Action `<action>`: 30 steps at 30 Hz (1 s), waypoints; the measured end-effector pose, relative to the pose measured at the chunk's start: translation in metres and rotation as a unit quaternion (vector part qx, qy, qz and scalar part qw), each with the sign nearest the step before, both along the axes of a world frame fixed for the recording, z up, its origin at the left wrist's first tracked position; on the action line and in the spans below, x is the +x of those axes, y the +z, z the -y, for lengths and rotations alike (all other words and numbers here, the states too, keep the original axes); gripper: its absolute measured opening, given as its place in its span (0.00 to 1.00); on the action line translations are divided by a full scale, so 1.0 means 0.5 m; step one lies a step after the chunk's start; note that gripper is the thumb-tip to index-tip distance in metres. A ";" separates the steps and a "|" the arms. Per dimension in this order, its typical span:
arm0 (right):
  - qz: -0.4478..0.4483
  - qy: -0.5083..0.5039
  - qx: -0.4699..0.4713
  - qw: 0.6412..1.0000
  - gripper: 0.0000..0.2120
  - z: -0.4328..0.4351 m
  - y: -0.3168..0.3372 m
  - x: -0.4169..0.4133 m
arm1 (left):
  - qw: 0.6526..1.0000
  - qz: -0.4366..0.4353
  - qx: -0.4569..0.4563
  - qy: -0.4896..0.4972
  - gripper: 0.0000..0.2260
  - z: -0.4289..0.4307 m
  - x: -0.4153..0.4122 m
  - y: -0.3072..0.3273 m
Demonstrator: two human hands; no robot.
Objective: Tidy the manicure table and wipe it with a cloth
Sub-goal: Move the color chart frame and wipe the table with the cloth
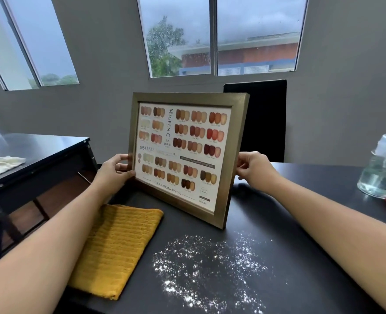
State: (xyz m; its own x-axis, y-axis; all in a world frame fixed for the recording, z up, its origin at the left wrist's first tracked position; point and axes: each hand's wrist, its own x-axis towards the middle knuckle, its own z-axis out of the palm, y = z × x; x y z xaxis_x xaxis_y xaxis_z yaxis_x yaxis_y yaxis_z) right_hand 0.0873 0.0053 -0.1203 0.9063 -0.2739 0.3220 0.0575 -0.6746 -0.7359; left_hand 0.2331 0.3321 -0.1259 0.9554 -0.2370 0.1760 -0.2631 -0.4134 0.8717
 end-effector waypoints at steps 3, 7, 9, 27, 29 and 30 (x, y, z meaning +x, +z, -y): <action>-0.001 -0.003 0.002 1.000 0.05 0.001 0.001 0.013 | 1.000 0.003 0.011 0.009 0.18 0.001 -0.006 0.002; 0.001 -0.008 0.018 1.000 0.04 0.004 0.004 0.035 | 0.999 0.007 0.027 0.022 0.17 -0.002 -0.017 0.003; 0.000 -0.010 0.020 1.000 0.05 0.007 0.006 0.044 | 0.999 0.013 0.036 0.035 0.18 -0.002 -0.024 0.003; 0.053 0.020 0.144 0.988 0.06 0.036 0.022 -0.034 | 0.992 0.022 0.083 0.097 0.17 0.008 -0.074 0.012; 0.042 0.052 0.202 0.977 0.08 0.027 0.018 -0.074 | 0.992 0.024 0.082 0.094 0.16 0.005 -0.079 0.012; 0.029 0.068 0.227 0.971 0.08 0.022 0.013 -0.091 | 0.992 0.024 0.079 0.094 0.16 0.004 -0.081 0.011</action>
State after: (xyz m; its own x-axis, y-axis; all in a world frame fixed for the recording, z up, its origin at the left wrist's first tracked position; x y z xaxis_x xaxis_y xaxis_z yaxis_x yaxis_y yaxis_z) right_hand 0.0416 -0.0058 -0.1136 0.9281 -0.2779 0.2477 0.1740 -0.2644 -0.9486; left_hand 0.1927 0.3301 -0.1202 0.9770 -0.0838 0.1963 -0.2074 -0.5901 0.7802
